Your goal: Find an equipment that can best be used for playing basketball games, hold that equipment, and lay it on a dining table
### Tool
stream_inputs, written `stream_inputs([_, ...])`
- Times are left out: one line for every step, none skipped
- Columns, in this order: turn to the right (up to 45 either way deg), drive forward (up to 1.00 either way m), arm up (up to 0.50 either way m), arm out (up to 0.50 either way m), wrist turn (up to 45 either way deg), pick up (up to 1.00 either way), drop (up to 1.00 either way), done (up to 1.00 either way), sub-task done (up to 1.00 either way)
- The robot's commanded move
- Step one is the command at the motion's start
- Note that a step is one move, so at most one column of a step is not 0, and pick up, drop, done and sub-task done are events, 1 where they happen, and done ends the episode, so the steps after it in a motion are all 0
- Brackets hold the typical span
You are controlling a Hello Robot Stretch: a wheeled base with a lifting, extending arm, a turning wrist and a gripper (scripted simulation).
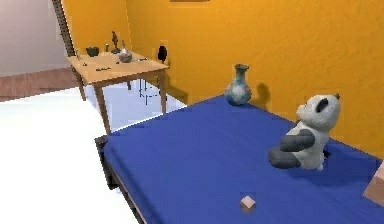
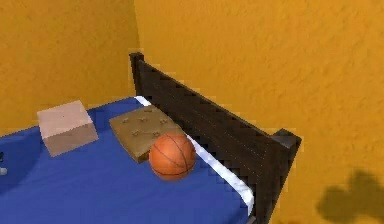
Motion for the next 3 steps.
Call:
stream_inputs([0.0,0.00,0.30,0.00,0.0,0.00,0.00,0.00,0.00])
stream_inputs([0.0,0.00,0.00,0.32,0.0,0.00,0.00,0.00,0.00])
stream_inputs([0.0,0.00,0.00,0.00,45.0,0.00,0.00,0.00,0.00])
